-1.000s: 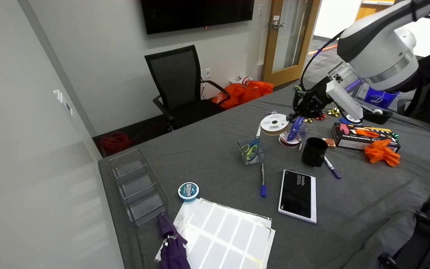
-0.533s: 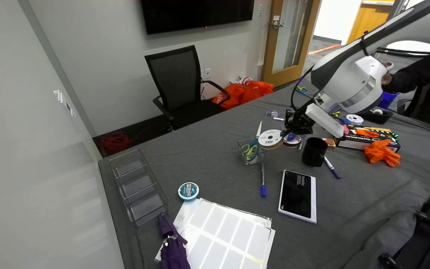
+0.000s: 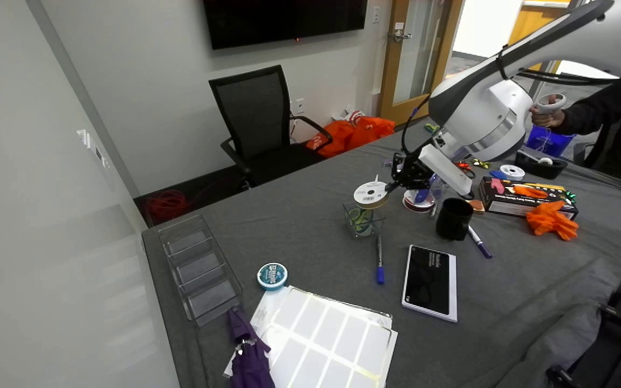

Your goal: Put the tape in the left bowl

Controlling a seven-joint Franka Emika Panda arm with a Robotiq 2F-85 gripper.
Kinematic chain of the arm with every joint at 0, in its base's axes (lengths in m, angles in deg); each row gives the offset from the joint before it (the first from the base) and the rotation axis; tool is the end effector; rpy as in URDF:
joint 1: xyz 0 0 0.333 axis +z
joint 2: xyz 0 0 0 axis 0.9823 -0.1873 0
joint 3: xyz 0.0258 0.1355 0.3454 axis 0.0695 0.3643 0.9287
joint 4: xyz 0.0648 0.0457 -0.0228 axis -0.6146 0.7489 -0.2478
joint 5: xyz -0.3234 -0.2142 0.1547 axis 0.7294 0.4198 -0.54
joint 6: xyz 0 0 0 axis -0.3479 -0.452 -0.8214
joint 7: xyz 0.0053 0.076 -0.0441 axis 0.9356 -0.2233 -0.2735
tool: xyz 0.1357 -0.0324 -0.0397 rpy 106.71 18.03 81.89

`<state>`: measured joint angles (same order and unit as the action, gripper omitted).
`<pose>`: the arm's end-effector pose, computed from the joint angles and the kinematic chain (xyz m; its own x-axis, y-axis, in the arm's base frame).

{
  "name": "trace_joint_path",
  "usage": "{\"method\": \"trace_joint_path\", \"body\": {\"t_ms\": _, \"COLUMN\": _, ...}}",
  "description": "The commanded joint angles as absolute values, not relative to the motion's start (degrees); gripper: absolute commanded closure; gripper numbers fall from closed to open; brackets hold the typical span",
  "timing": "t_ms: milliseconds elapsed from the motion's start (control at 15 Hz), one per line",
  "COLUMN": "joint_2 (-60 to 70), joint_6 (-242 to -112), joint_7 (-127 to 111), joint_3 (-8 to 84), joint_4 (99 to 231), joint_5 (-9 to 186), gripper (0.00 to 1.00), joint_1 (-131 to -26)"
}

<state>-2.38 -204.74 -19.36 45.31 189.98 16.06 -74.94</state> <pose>0.6599 0.0502 0.2489 0.6394 -0.7687 0.0180 -0.6115 -0.5225 -0.5942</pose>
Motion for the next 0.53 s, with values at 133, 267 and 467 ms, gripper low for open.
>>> {"method": "trace_joint_path", "body": {"t_ms": 133, "joint_2": -6.79, "joint_6": -209.84, "joint_7": -19.51, "joint_3": 45.86, "joint_4": 187.36, "joint_5": 14.78, "gripper": 1.00, "joint_1": -73.65}}
{"method": "trace_joint_path", "body": {"t_ms": 267, "joint_2": -8.26, "joint_6": -211.43, "joint_7": -19.38, "joint_3": 45.89, "joint_4": 186.68, "joint_5": 14.85, "gripper": 1.00, "joint_1": -73.17}}
{"method": "trace_joint_path", "body": {"t_ms": 467, "joint_2": -9.78, "joint_6": -212.68, "joint_7": -19.52, "joint_3": 45.88, "joint_4": 186.15, "joint_5": 15.23, "gripper": 0.73, "joint_1": -72.59}}
